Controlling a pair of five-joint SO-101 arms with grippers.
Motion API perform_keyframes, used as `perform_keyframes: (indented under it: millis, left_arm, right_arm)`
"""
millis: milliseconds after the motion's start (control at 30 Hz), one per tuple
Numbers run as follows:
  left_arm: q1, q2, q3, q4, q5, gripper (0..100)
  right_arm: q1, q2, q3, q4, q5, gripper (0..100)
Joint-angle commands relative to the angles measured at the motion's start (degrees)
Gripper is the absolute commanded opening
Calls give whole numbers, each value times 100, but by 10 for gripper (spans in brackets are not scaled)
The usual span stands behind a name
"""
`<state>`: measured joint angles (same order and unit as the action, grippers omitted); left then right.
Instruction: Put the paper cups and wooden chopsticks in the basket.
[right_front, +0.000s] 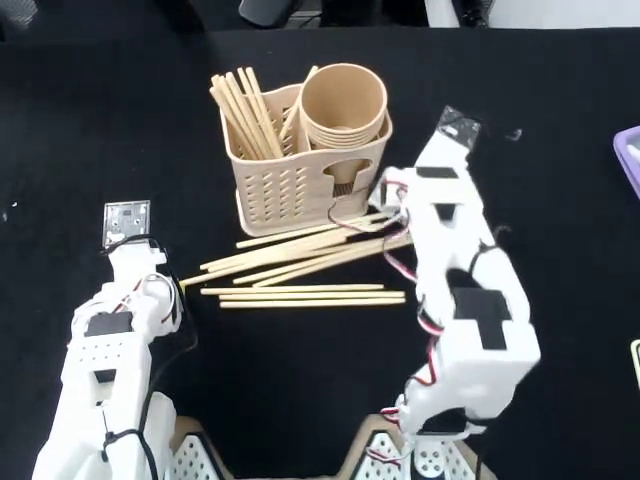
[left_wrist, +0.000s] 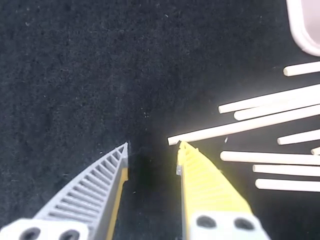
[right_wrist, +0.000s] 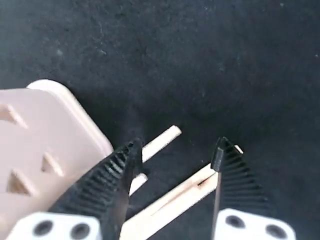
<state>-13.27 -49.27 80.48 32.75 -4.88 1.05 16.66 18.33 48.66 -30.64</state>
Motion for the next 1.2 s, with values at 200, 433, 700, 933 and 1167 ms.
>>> perform_keyframes:
  millis: [200,433,700,933,1167]
  left_arm:
    - [66,-97,-40,-79,-44,163]
    - [66,-97,-40,-79,-44,163]
    - [66,-97,-40,-88,-44,163]
    - [66,-97,-40,-88,-44,163]
    - [66,-97,-40,-88,-44,163]
  right_arm:
    - [70,743,-963,1635,26,97]
    - [79,136,-927,1855,1442,21]
    - [35,-127,-963,1389,501,145]
    - [62,505,-1358,1002,-158,197]
    - [62,840,-1938,1477,-167,201]
